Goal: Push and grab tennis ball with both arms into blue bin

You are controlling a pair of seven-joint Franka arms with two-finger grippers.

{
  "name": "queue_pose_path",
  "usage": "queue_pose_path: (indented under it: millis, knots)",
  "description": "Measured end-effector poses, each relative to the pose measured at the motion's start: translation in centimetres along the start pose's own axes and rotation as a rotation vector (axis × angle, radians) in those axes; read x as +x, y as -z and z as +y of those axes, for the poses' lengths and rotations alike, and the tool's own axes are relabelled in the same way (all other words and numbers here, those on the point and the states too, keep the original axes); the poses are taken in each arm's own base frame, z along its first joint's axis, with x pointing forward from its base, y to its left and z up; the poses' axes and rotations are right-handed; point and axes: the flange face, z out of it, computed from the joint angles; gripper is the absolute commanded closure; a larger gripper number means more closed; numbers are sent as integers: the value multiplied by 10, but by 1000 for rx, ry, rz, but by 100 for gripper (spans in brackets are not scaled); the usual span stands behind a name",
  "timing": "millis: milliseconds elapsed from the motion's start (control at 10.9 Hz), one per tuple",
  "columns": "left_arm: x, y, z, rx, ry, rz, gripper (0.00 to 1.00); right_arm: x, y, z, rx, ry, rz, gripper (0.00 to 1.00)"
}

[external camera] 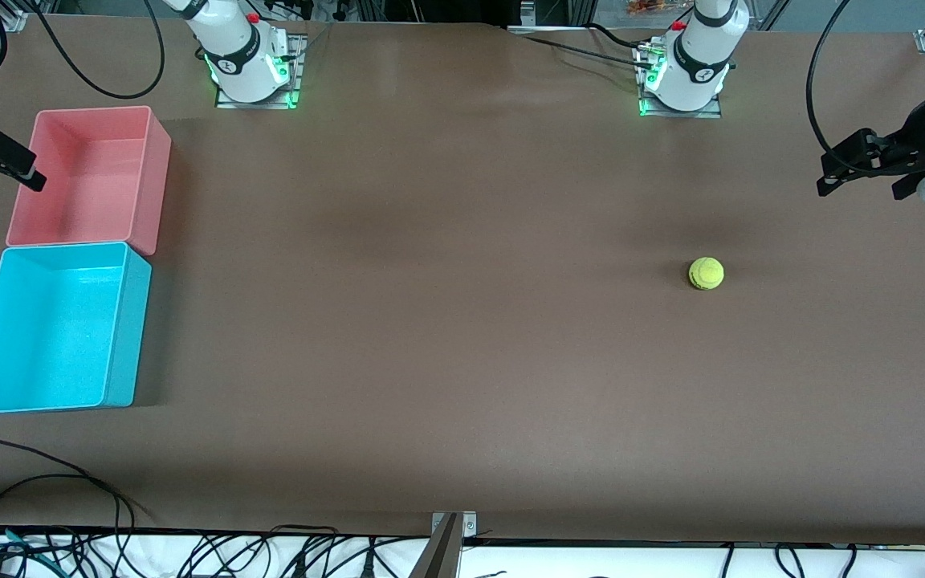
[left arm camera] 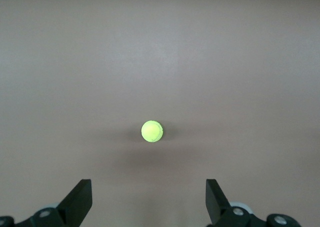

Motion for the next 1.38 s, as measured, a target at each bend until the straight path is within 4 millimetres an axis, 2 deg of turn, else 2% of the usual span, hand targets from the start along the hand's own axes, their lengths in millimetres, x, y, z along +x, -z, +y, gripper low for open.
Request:
queue_pose_path:
  millis: [460, 828, 920, 1195, 1379]
  knots:
    - [8, -15, -1, 2, 3, -28, 0, 0, 0, 0, 0, 0, 0, 0]
    - [17, -28, -10, 10, 18, 11, 0, 0, 0, 0, 0, 0, 0, 0]
    - [17, -36, -12, 11, 21, 28, 0, 0, 0, 0, 0, 0, 0, 0]
    - [17, -78, -28, 13, 45, 43, 0, 0, 0, 0, 0, 0, 0, 0]
    - [16, -88, -28, 13, 46, 26, 0, 0, 0, 0, 0, 0, 0, 0]
